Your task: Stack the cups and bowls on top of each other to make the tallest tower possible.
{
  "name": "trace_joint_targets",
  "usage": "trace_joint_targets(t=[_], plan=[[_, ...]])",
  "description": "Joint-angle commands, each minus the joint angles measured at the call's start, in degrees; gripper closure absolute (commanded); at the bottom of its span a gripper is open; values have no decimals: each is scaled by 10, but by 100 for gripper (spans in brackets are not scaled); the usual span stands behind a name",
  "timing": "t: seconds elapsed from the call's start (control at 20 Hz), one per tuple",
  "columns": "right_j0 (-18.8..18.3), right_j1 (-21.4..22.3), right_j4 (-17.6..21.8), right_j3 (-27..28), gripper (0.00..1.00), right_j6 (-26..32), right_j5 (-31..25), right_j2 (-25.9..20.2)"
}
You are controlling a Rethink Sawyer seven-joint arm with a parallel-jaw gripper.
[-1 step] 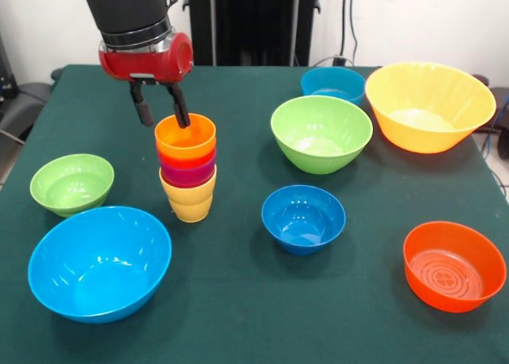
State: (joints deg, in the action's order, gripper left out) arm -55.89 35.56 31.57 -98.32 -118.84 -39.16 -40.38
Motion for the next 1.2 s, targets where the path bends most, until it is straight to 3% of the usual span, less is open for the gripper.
trace_joint_targets(t=[0.05, 0.35, 0.6, 1.2], plan=[[28, -3, 41, -7, 0, 111, -23, -5], [28, 13, 31, -11, 0, 102, -29, -7], [33, 65, -6, -14, 0, 100, -83, -20], [80, 122, -52, -11, 0, 46, -132, -11]])
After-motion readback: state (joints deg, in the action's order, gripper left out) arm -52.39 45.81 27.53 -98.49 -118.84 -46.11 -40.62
